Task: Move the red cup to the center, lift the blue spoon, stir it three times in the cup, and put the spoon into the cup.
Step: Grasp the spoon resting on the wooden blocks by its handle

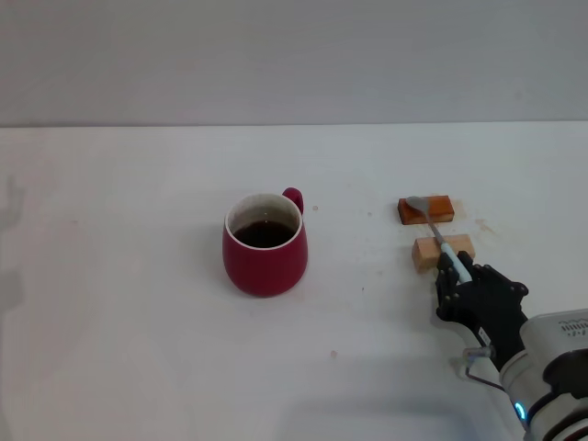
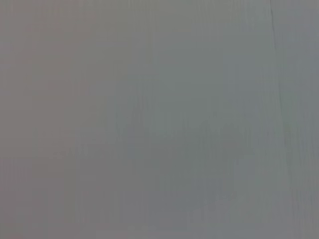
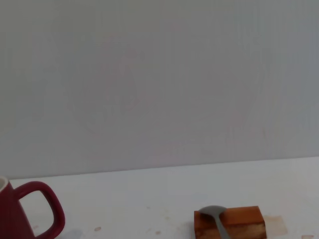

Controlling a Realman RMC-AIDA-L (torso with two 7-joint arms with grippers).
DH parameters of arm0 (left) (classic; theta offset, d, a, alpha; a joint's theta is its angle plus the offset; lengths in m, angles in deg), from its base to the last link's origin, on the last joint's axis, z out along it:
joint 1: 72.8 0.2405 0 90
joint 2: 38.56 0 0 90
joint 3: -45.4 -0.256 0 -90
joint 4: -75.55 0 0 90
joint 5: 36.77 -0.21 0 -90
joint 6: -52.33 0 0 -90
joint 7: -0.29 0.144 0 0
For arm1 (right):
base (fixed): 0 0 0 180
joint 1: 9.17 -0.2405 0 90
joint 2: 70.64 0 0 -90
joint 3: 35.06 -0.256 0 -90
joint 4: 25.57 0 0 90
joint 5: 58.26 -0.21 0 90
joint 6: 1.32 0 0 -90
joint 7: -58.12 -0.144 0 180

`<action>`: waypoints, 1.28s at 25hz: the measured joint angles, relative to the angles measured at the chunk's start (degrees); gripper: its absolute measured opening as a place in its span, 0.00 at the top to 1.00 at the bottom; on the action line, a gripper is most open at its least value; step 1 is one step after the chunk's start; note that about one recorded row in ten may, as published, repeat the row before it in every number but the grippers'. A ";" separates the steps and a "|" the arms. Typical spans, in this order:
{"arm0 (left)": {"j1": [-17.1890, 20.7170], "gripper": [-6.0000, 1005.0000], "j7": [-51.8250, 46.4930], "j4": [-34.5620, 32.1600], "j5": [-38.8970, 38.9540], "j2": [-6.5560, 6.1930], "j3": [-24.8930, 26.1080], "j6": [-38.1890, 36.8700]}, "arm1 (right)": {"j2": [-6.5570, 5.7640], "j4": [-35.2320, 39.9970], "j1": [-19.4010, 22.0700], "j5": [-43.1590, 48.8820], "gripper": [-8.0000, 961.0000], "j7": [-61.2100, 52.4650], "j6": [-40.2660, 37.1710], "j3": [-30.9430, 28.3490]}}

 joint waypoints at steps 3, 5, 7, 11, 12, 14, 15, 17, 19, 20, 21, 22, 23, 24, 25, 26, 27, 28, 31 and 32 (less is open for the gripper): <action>0.00 0.18 0.00 0.05 0.00 -0.06 0.00 -0.12 | 0.00 0.03 -0.28 0.00 0.78 0.00 0.30 -0.07; 0.00 0.18 0.00 0.05 0.00 -0.09 0.00 -0.24 | 0.00 0.06 -0.35 0.00 0.79 0.00 0.41 -0.08; 0.00 0.18 0.00 0.04 0.00 -0.13 0.00 -0.30 | 0.00 0.07 -0.39 0.00 0.79 0.00 0.55 -0.08; 0.00 0.18 0.00 -0.01 0.00 -0.16 0.00 -0.30 | 0.00 0.11 -0.64 0.00 0.80 0.00 0.91 -0.18; 0.00 0.18 0.00 -0.01 0.00 -0.19 0.00 -0.30 | 0.00 0.11 -0.64 0.00 0.80 0.00 0.91 -0.18; 0.00 0.18 0.00 -0.03 0.00 -0.23 0.00 -0.30 | 0.00 0.20 -0.78 0.00 0.80 0.00 0.97 -0.18; 0.00 0.18 0.00 -0.03 0.01 -0.25 0.00 -0.30 | 0.00 0.25 -0.84 0.00 0.81 0.00 0.99 -0.18; 0.00 0.18 0.00 -0.05 0.11 -0.29 0.00 -0.31 | 0.00 0.30 -0.89 0.01 0.81 0.00 1.04 -0.18; 0.00 0.18 0.00 -0.07 0.21 -0.33 0.00 -0.34 | 0.00 0.34 -0.90 0.00 0.81 0.00 1.05 -0.18; 0.00 0.18 0.00 -0.10 0.24 -0.35 0.00 -0.37 | 0.00 0.35 -0.90 0.01 0.82 0.00 1.05 -0.18; 0.00 0.18 0.00 -0.14 0.26 -0.35 0.00 -0.37 | 0.00 0.35 -0.89 0.00 0.82 0.00 1.05 -0.14; 0.00 0.18 0.00 -0.18 0.28 -0.35 0.00 -0.38 | 0.00 0.35 -0.86 0.01 0.82 0.00 1.05 -0.05; 0.00 0.18 0.00 -0.20 0.30 -0.35 0.00 -0.39 | 0.00 0.36 -0.85 0.02 0.82 0.00 1.04 0.07; 0.00 0.18 0.00 -0.21 0.32 -0.35 0.00 -0.39 | 0.00 0.41 -0.84 0.05 0.82 0.00 0.98 0.16; 0.00 0.18 0.00 -0.23 0.33 -0.35 0.00 -0.39 | 0.00 0.44 -0.84 0.06 0.82 0.00 0.91 0.22; 0.00 0.18 0.00 -0.23 0.33 -0.35 0.00 -0.39 | 0.00 0.48 -0.83 0.08 0.83 0.00 0.86 0.29; 0.00 0.18 0.00 -0.23 0.34 -0.35 0.00 -0.41 | 0.00 0.52 -0.83 0.08 0.83 0.00 0.84 0.31; 0.00 0.18 0.00 -0.23 0.34 -0.35 0.00 -0.41 | 0.00 0.52 -0.83 0.08 0.83 0.00 0.81 0.33; 0.00 0.18 0.00 -0.30 0.35 -0.33 0.00 -0.47 | 0.04 0.59 -0.73 0.08 0.83 0.00 0.63 0.35; 0.00 0.18 0.00 -0.30 0.35 -0.33 0.00 -0.47 | 0.05 0.60 -0.67 0.08 0.83 0.00 0.58 0.35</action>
